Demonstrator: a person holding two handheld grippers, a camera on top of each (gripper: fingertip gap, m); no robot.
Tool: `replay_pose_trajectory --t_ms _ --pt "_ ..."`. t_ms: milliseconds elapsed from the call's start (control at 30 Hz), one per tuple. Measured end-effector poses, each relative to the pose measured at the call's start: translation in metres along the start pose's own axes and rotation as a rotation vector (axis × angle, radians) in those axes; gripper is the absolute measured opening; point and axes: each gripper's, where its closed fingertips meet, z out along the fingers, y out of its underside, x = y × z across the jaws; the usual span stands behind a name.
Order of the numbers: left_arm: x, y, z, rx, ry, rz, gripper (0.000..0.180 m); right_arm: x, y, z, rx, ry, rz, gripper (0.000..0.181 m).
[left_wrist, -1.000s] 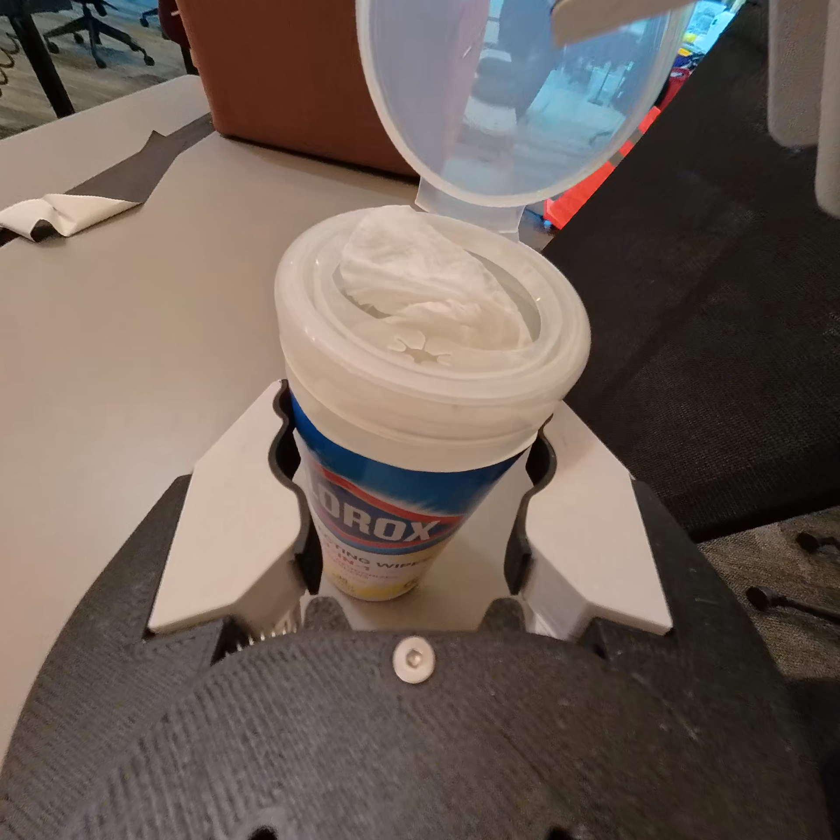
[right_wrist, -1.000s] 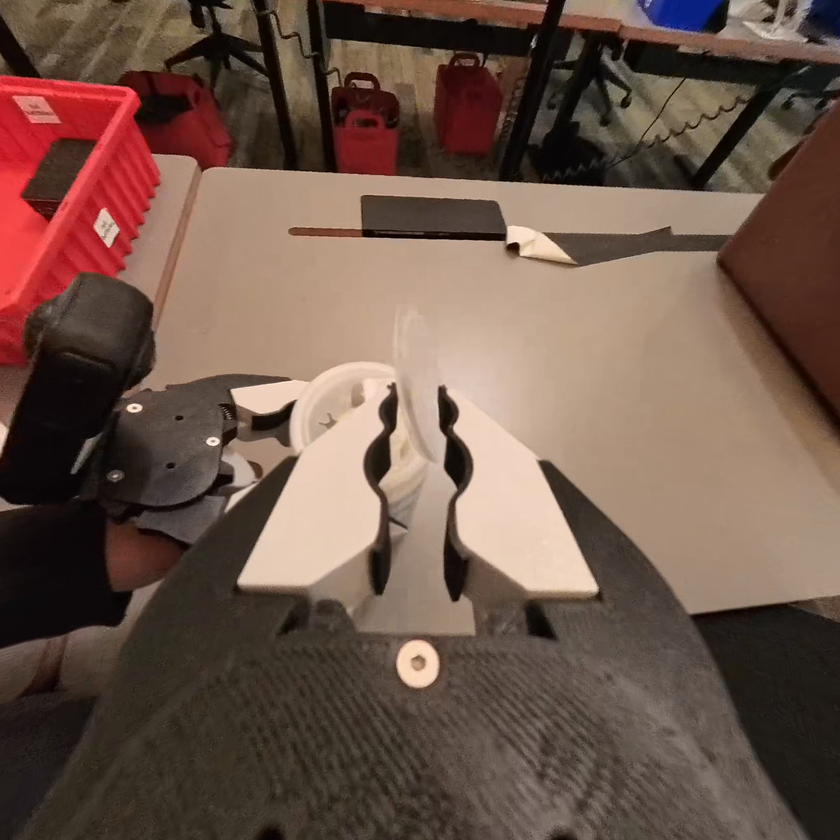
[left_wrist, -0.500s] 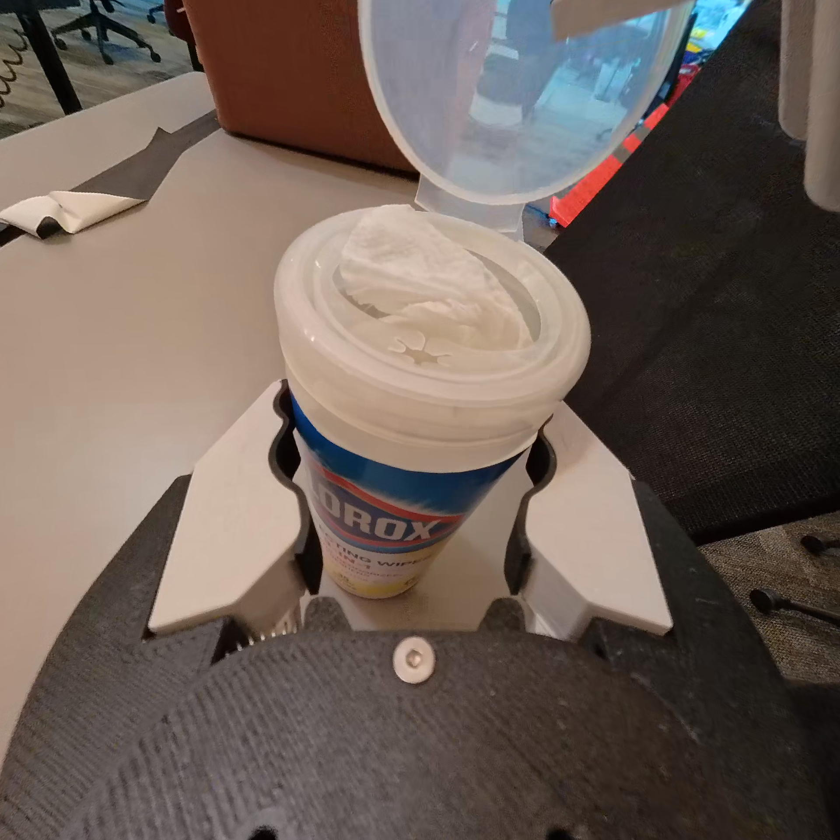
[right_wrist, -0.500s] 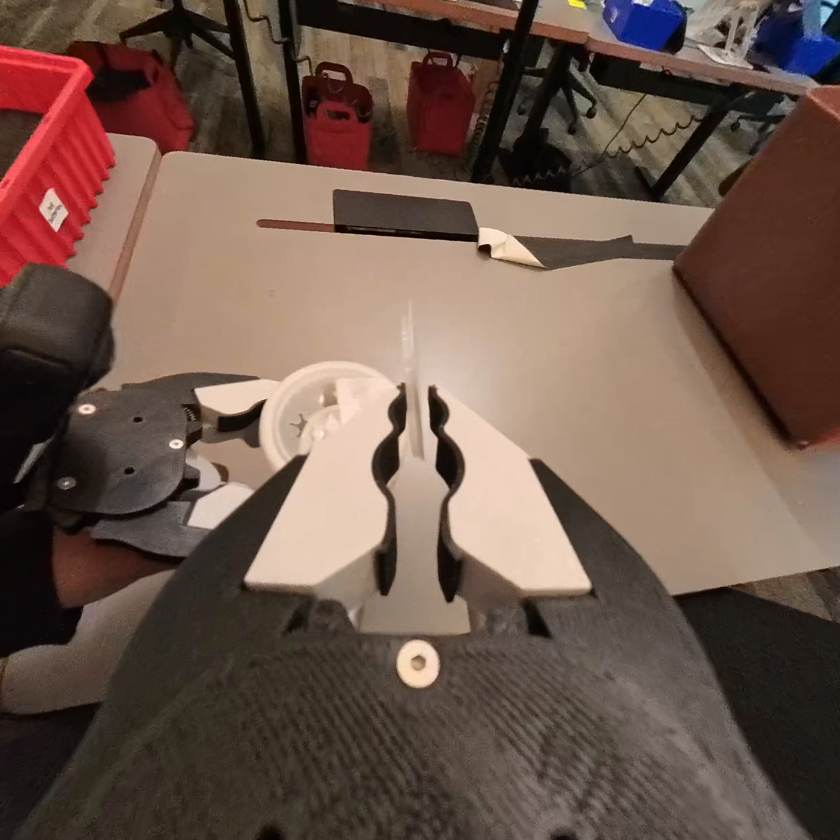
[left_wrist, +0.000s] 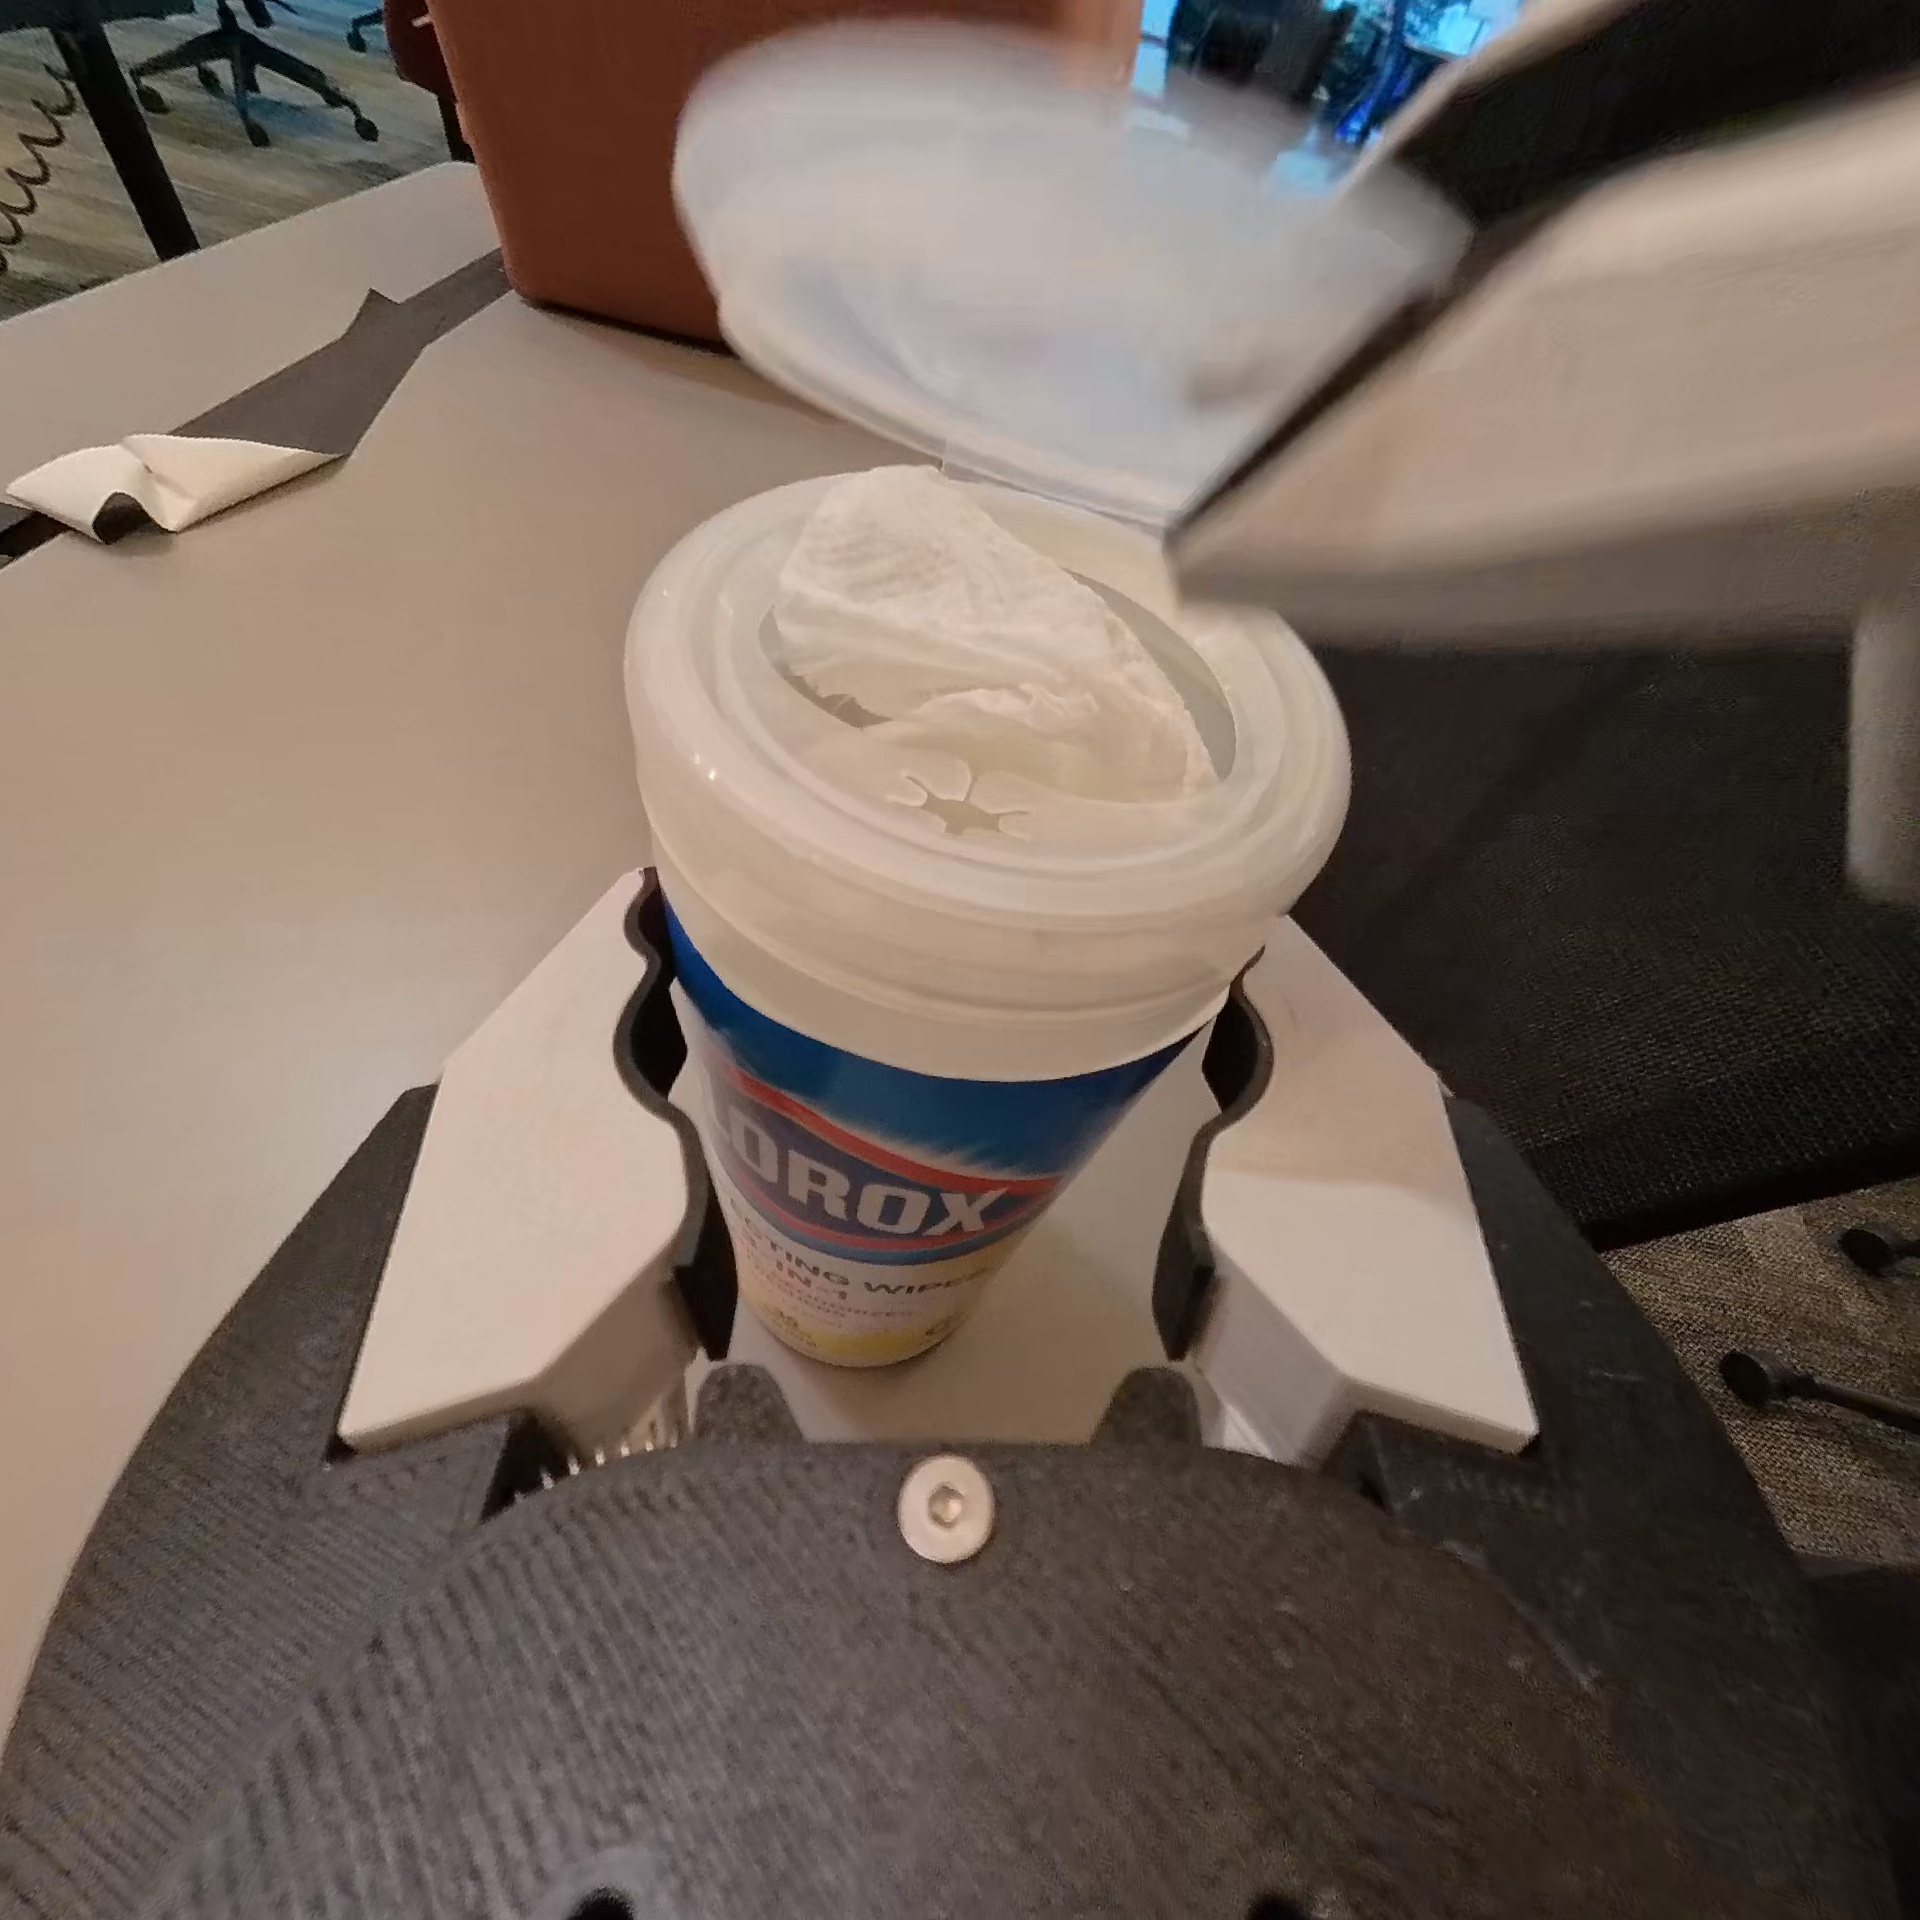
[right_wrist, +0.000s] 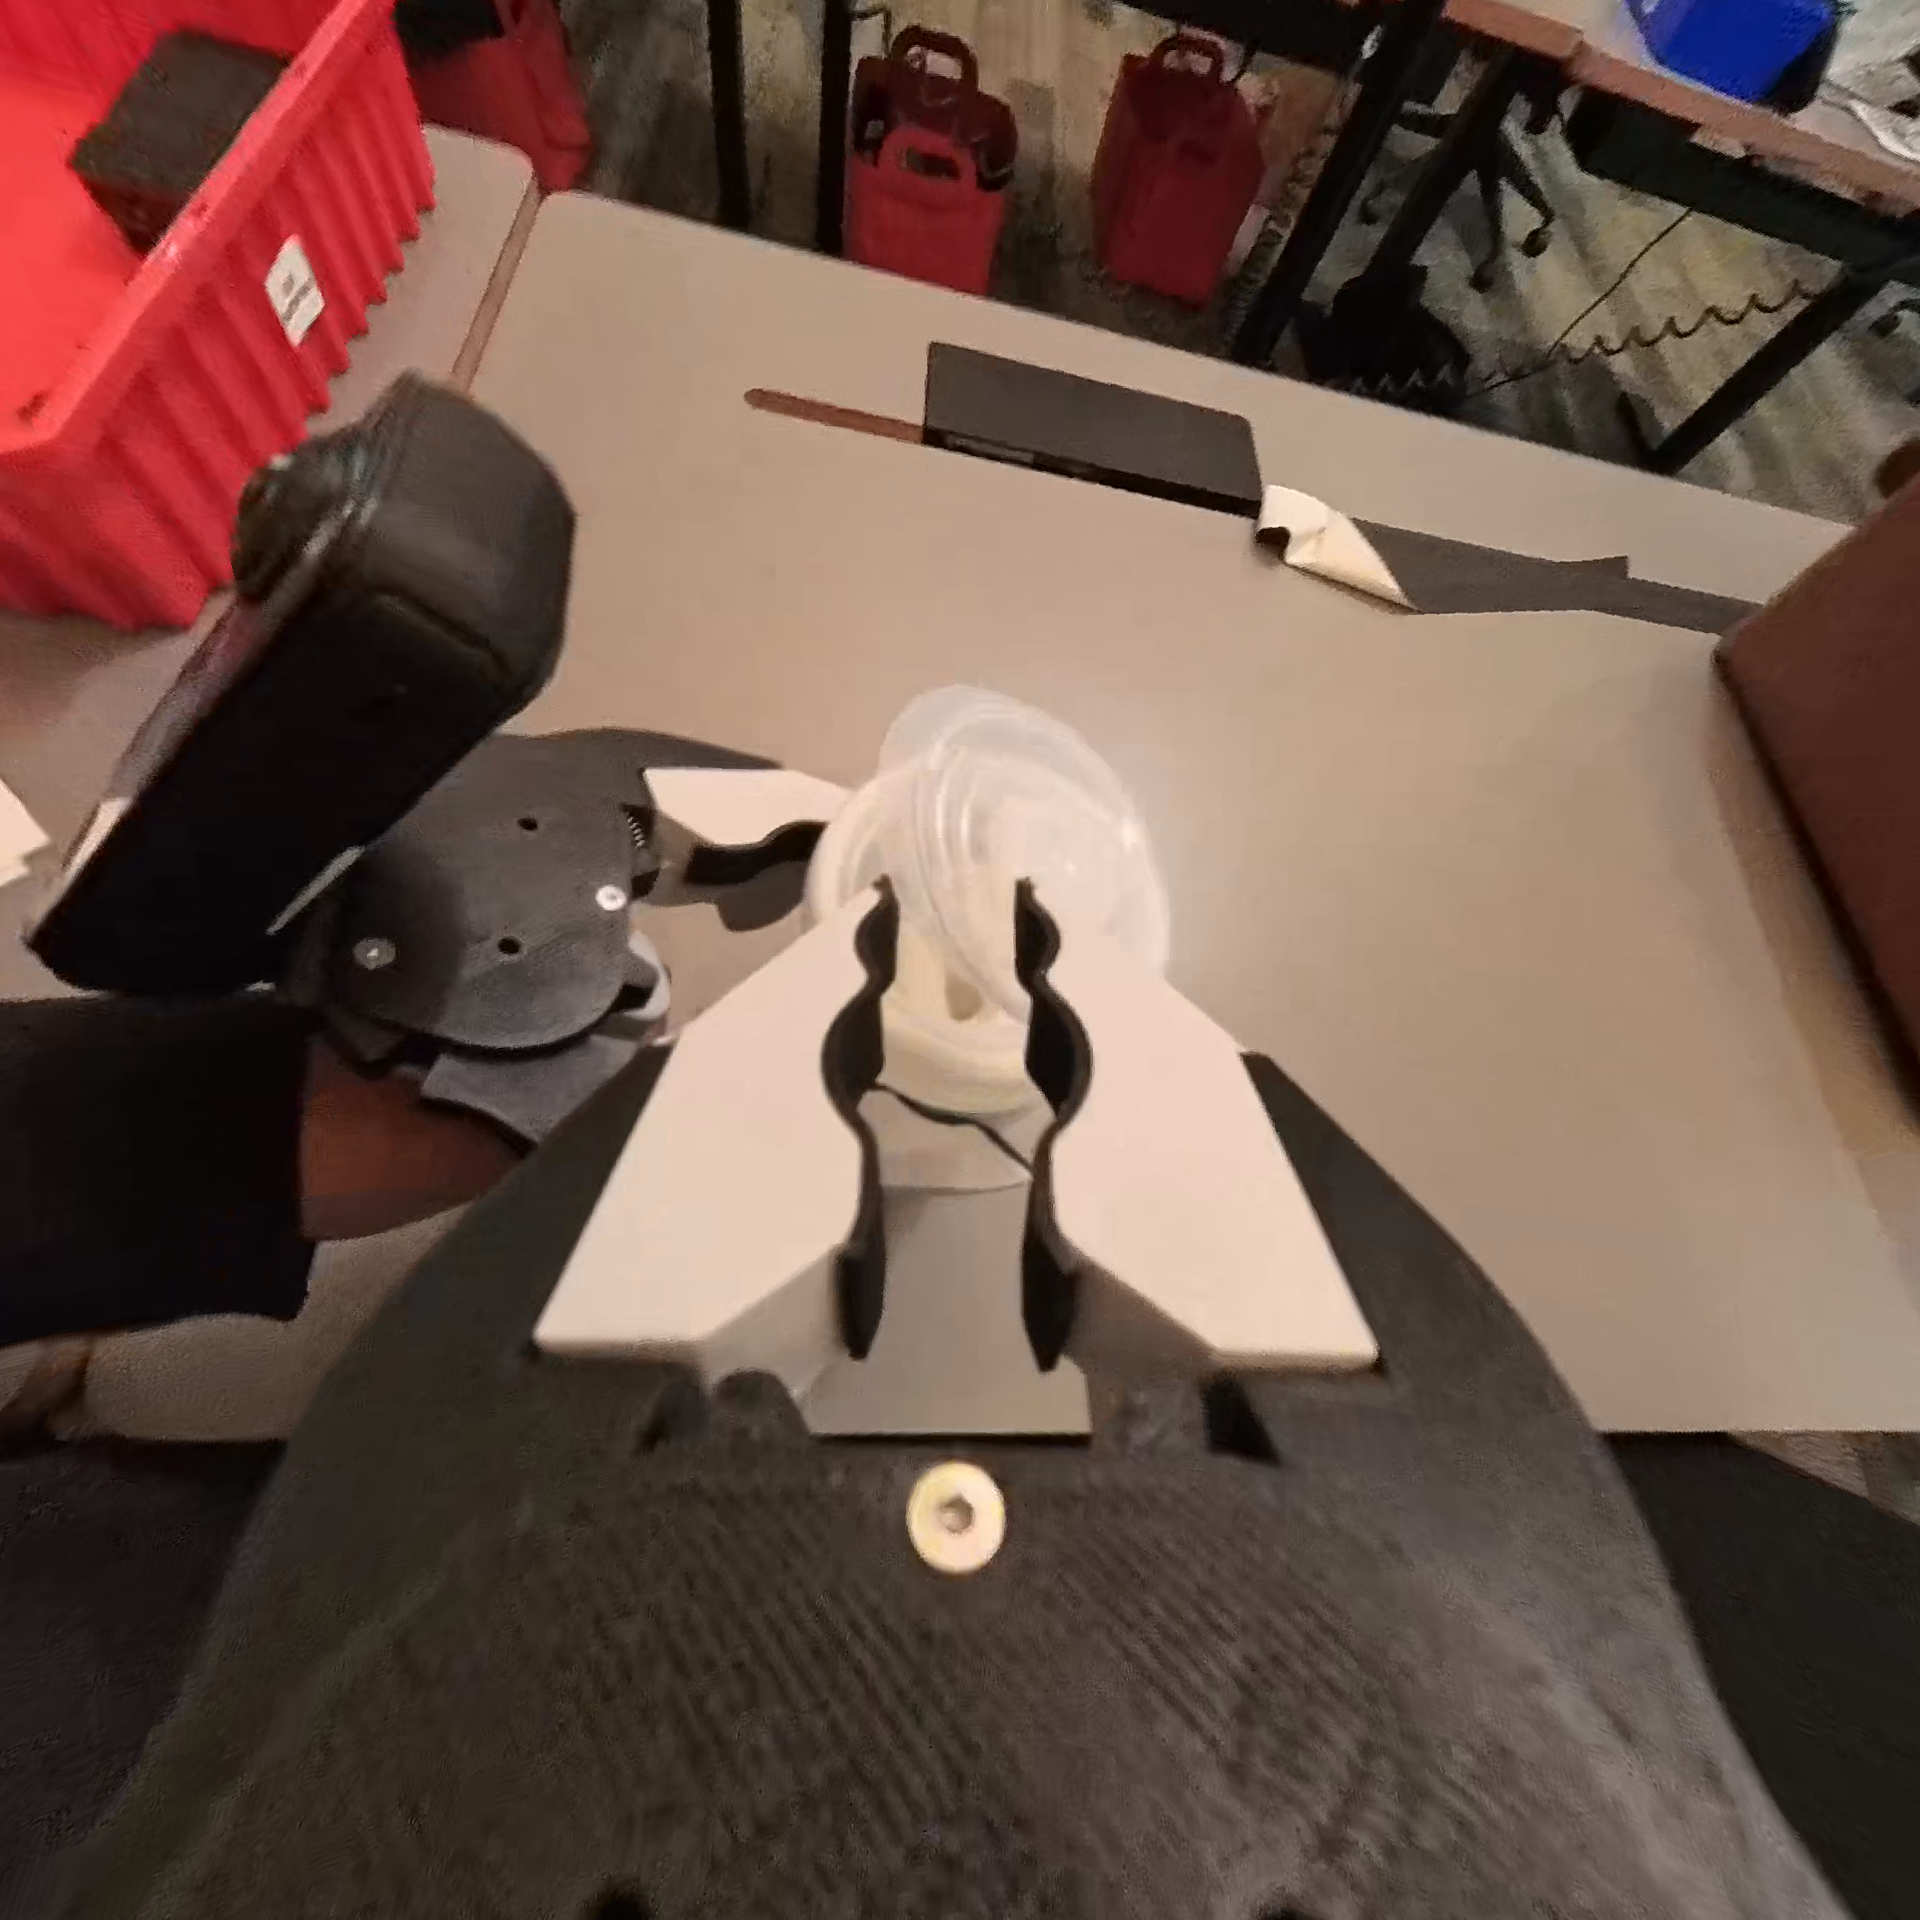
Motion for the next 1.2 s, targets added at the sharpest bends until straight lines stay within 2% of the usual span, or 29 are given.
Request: replay_pose_trajectory --t_ms 67,100,200,333,433,567,700,833,900,967,1100,1200 --pt "0.0 0.0 0.0 0.002 -0.001 -0.003 0.103 -0.014 0.011 0.006 -0.053 -0.031 -0.045 0.026" --pt "0.0 0.0 0.001 0.002 -0.003 -0.004 0.103 -0.019 0.012 0.007 -0.058 -0.051 -0.035 0.02" --pt "0.0 0.001 0.002 -0.017 -0.006 -0.003 0.103 -0.018 0.008 0.0 -0.062 -0.065 0.024 0.025" --pt "-0.001 0.005 0.0 -0.081 -0.009 -0.013 0.102 -0.008 -0.012 -0.035 0.049 -0.1 0.117 0.032" --pt "-0.002 0.016 -0.01 -0.159 -0.035 -0.04 0.111 0.003 -0.023 -0.081 0.114 -0.131 0.234 0.033" --pt "-0.006 0.004 -0.053 -0.137 -0.14 -0.022 0.116 0.033 -0.025 -0.165 0.258 -0.116 0.301 0.034" --pt "0.011 -0.07 -0.128 0.056 -0.331 0.019 0.116 0.082 0.02 -0.266 0.343 0.043 0.284 0.034" --pt "0.111 -0.183 -0.163 0.318 -0.401 0.112 0.106 0.125 0.113 -0.366 0.325 0.21 0.306 0.032" --pt "0.195 -0.225 -0.144 0.403 -0.279 0.111 0.101 0.142 0.16 -0.414 0.315 0.263 0.362 0.032" --pt "0.299 -0.244 -0.101 0.419 -0.001 0.112 0.091 0.16 0.201 -0.458 0.312 0.323 0.444 0.032" --pt "0.482 -0.213 -0.006 0.138 0.479 0.04 0.104 0.194 0.247 -0.546 0.38 0.408 0.593 0.034" --pt "0.597 -0.202 0.036 0.067 0.699 0.04 0.101 0.224 0.298 -0.606 0.374 0.573 0.624 0.034"
